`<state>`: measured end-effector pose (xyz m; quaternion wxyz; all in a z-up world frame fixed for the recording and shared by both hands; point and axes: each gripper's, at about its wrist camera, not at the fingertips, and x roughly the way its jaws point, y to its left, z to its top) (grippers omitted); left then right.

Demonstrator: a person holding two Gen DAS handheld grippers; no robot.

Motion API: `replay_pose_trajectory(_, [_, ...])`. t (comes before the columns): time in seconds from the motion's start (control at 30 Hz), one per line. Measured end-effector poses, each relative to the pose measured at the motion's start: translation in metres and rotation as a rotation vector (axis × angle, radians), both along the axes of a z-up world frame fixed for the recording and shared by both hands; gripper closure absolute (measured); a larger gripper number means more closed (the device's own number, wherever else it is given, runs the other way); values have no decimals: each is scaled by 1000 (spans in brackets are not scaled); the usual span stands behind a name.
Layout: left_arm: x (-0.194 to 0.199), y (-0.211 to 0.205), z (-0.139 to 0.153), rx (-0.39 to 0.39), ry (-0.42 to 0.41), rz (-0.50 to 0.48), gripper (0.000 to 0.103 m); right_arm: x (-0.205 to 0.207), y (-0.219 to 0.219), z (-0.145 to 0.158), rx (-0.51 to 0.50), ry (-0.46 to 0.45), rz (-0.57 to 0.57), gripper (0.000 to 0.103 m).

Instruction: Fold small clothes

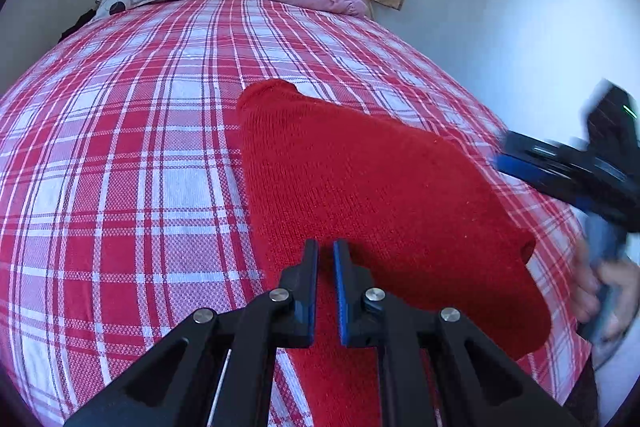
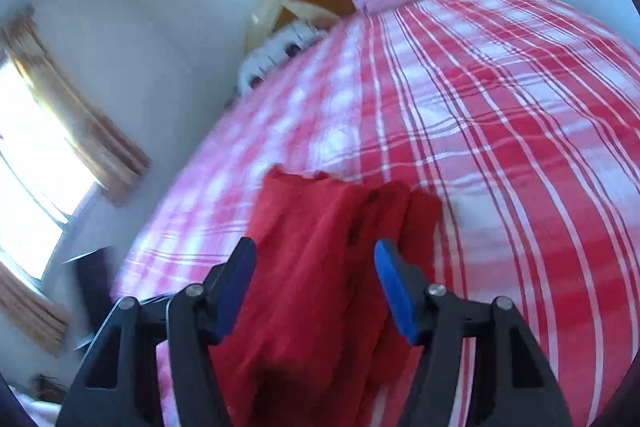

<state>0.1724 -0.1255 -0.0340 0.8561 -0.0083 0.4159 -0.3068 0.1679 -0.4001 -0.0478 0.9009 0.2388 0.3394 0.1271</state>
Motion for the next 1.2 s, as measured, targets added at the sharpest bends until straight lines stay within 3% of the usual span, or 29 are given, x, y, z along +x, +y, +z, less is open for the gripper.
replay_pose_trajectory(0.13, [3,5,-2,0,-1,-4,95,55,19,-34,57,109,114,37])
replay_pose_trajectory(0.2, [7,10,-2,5,-7,11,95,65,37,-41,23,126,167,54])
replay_pose_trajectory(0.23, [10,15,-3,1,-5,30,95,61,44,-41,-2,122,183,81])
replay_pose_trajectory(0.27, [14,18,-2,-6,1,42,95,58,50,-37,-51,117,194,83])
replay_pose_trajectory(0.33, [22,26,1,-25,3,71,95,49,53,-23,-125,71,173,87])
replay_pose_trajectory(0.47, [30,32,18,-35,-58,114,95,23,26,12,-179,-74,70,88])
replay_pose_trajectory(0.53, [33,25,22,-42,-63,100,95,20,19,9,-307,-67,23,89])
replay_pose_trajectory(0.6, [33,14,22,-42,-64,76,95,30,9,-15,-336,-10,13,88])
replay_pose_trajectory(0.7, [27,-14,14,-14,-43,21,95,47,1,-61,-337,87,15,86])
replay_pose_trajectory(0.77, [18,-29,7,31,-40,-25,95,43,-12,-59,-239,78,2,79])
replay_pose_trajectory(0.8, [13,-35,3,76,-51,-40,95,39,-18,-54,-204,74,-8,67])
replay_pose_trajectory(0.87, [9,-32,-2,89,-49,-43,95,23,-34,-36,-136,71,-69,37])
replay_pose_trajectory(0.97, [12,-6,-6,13,28,-31,95,-29,-56,-11,-1,-37,-162,21])
replay_pose_trajectory(1.03, [7,14,-8,-19,56,-13,95,-63,-55,-3,50,-79,-161,21])
replay_pose_trajectory(1.2, [-24,44,-9,-21,27,2,95,-128,1,-16,61,-63,20,25])
